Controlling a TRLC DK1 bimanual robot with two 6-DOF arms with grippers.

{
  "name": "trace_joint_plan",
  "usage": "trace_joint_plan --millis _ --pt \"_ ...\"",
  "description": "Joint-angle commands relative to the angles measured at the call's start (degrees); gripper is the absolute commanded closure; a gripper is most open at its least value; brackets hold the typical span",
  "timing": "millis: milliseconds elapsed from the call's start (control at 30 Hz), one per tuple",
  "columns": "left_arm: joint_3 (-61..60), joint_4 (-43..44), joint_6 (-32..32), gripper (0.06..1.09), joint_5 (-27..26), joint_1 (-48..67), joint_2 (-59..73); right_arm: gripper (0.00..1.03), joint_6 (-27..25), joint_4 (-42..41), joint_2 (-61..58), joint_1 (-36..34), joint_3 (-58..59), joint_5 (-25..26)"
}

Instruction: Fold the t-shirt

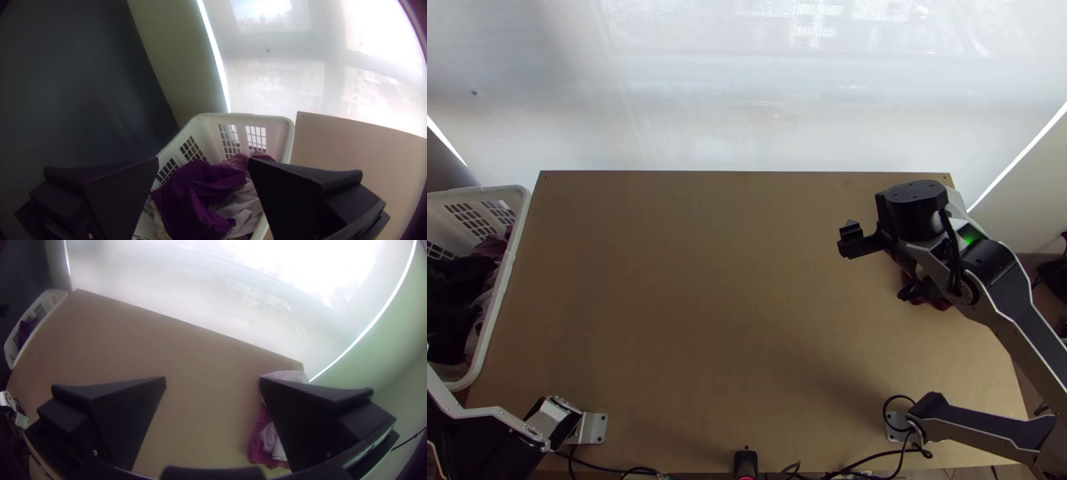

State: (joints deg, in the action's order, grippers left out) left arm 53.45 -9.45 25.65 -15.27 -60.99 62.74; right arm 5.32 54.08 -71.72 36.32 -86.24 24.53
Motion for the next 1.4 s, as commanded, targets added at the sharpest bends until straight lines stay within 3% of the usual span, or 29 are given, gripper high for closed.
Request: trace_joint_plan --millis 0,167,400,533,1000,1367 --pt "-2.0 0.9 5.2 0.11 -2.4 -2.5 4.2 0.05 -0.8 -4.0 -2.1 0.0 0.7 3.2" --pt "-5.1 6.3 5.9 0.11 -2.2 -1.9 6.5 0.05 -0.8 -10.0 -1.4 1.3 7.6 3.1" --pt "-0.9 10.5 4.9 0.11 -1.9 -2.0 18.6 0.05 -1.0 -18.9 -4.0 4.2 8.4 3.1" --pt "1.5 14.9 4.9 0.11 -1.4 -2.1 25.4 0.05 -9.2 -23.7 -6.8 5.9 8.2 3.0" --pt "9.2 17.1 6.8 0.11 -1.0 -0.8 44.7 0.05 -7.2 -21.7 -8.2 5.6 6.0 0.3" --pt "14.0 21.2 6.9 0.14 -0.1 -1.7 50.7 0.05 -6.0 -21.1 -8.0 5.3 6.2 0.1"
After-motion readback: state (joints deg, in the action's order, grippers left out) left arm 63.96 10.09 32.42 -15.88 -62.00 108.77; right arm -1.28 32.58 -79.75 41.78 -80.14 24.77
